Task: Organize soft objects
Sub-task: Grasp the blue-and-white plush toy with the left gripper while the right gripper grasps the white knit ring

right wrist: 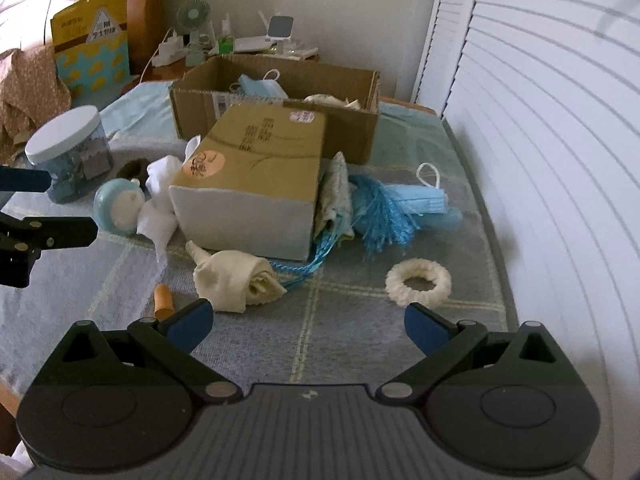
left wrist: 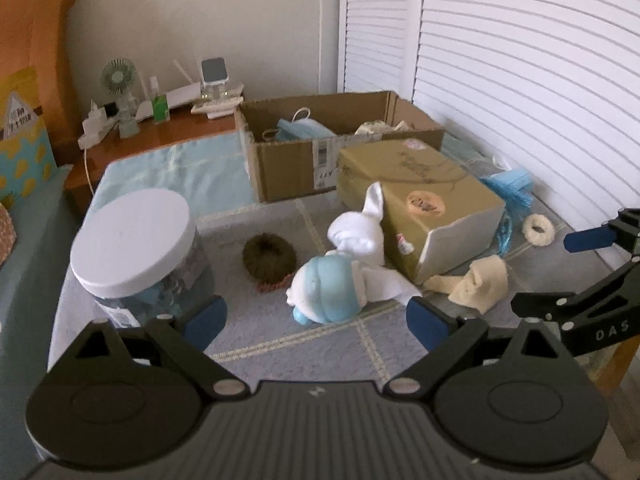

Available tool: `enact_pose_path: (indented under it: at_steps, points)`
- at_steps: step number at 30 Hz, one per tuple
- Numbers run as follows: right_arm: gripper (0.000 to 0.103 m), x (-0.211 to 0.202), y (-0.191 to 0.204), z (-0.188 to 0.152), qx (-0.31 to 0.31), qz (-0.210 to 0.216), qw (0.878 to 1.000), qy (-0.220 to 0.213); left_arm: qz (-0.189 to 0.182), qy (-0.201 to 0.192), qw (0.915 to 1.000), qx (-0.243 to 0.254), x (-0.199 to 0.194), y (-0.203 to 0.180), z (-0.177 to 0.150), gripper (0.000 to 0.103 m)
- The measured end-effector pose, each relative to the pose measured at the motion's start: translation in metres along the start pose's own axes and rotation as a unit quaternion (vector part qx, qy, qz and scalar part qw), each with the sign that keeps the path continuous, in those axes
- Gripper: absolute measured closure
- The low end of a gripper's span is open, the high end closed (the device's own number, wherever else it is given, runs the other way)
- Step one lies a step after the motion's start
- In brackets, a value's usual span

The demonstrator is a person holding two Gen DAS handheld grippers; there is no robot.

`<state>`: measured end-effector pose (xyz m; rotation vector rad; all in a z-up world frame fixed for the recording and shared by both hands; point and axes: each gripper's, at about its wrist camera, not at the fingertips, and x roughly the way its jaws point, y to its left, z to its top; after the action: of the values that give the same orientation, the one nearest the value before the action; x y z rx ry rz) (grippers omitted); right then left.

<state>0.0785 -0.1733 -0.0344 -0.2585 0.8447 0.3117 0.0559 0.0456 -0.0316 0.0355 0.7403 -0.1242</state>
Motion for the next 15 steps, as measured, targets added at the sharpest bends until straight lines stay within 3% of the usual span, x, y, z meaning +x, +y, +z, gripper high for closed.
enact_pose_path:
  at_steps: [7, 12, 15]
  points:
    - [0.000, 0.015, -0.004, -0.007, -0.005, -0.008, 1.000, 0.018, -0.009, 0.011, 0.9999, -0.006, 0.015, 0.007, 0.000, 0.011]
    - [0.000, 0.014, -0.018, -0.012, 0.009, -0.020, 1.000, 0.018, -0.031, 0.018, 0.9992, -0.018, 0.025, 0.010, 0.003, 0.034]
    - [0.000, 0.010, -0.030, -0.016, 0.028, -0.027, 0.999, 0.016, -0.040, 0.021, 0.9987, -0.023, 0.032, 0.010, 0.004, 0.038]
